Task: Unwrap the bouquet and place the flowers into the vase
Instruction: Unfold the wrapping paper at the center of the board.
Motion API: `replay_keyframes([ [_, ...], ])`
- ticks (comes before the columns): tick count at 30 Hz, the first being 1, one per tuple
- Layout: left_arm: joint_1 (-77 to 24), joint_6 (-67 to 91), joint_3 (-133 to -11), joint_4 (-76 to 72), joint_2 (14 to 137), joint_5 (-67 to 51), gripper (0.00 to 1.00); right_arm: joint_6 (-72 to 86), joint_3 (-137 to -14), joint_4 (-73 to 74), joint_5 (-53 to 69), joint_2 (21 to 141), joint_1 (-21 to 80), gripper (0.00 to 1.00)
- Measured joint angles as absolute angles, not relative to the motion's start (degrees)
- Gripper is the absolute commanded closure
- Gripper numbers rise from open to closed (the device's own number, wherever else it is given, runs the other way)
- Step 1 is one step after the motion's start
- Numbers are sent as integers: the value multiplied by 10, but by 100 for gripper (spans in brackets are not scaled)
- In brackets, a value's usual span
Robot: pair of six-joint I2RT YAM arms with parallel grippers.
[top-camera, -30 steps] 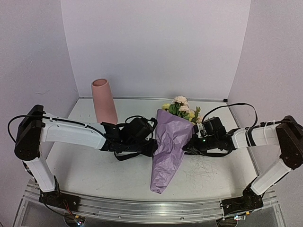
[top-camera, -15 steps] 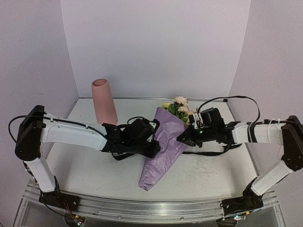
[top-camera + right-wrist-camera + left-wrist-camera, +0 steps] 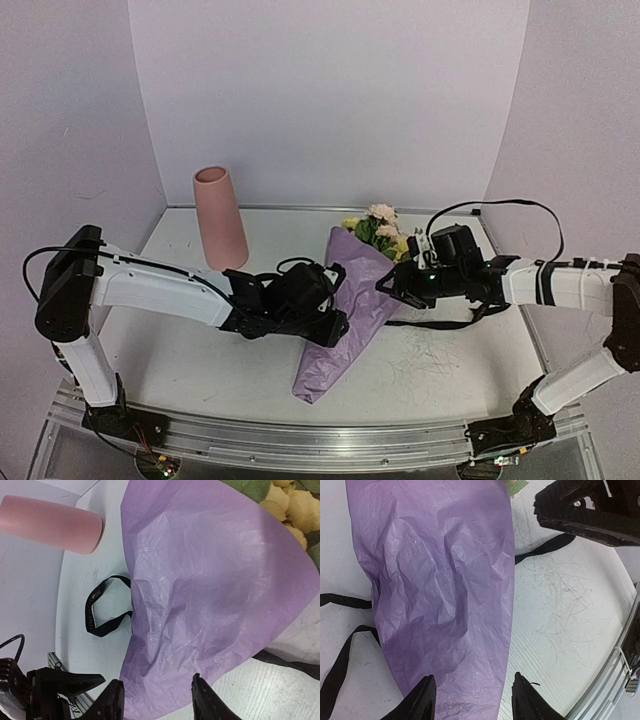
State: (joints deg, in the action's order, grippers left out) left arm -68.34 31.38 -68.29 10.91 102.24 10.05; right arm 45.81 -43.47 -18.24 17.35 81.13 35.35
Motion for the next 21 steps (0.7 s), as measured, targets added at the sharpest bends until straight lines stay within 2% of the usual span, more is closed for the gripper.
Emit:
replay_keyframes([
  [3,-686,317,-682,109,1024,114,45,449,-425,-172,146,791,354,48],
  [8,-686,331,-670,109,1020,141,45,441,-401,-161,119,786,353,53],
  [21,-685,368,-632,109,994,168,45,449,-396,-188,129,857,354,57],
])
